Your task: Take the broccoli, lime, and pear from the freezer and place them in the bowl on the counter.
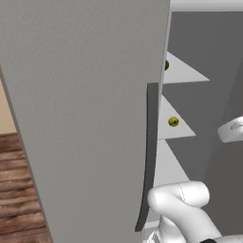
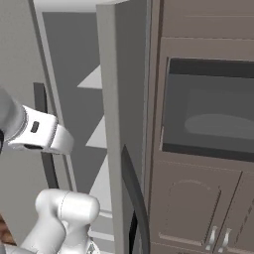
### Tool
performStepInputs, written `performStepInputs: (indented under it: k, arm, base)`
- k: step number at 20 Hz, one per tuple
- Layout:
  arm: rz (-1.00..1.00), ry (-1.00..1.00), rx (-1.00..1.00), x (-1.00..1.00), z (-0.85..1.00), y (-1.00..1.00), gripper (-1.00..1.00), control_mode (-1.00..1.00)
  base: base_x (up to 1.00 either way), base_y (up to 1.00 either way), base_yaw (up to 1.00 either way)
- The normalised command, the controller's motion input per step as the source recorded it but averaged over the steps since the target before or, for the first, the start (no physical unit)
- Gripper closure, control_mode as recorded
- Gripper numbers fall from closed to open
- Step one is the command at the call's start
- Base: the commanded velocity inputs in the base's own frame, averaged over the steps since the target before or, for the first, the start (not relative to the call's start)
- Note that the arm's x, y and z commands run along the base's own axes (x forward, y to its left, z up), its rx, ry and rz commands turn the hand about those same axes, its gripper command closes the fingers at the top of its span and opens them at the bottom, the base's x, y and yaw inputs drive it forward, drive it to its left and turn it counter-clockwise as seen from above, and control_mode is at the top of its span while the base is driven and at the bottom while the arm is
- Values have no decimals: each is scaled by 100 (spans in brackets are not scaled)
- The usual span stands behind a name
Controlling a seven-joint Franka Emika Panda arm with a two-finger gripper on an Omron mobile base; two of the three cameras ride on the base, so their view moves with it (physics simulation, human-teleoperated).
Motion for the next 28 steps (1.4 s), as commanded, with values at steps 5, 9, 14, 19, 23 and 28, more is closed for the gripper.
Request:
performStepInputs:
  k: [5, 9, 14, 19, 23, 28]
  arm:
    - [9, -21, 4, 13, 3, -14, -100, -100]
    - [11, -7, 2, 43, 2, 0, -100, -100]
    - [4, 0, 2, 62, -1, 1, -100, -100]
    - [4, 0, 3, 79, 0, 0, -100, -100]
    - [6, 0, 5, 68, 10, -2, -100, -100]
    - [10, 1, 3, 41, 19, -10, -100, -100]
  base:
    - [0, 0, 0]
    - [0, 0, 0]
    - [0, 0, 0]
    - [0, 0, 0]
    - [0, 0, 0]
    - [0, 0, 0]
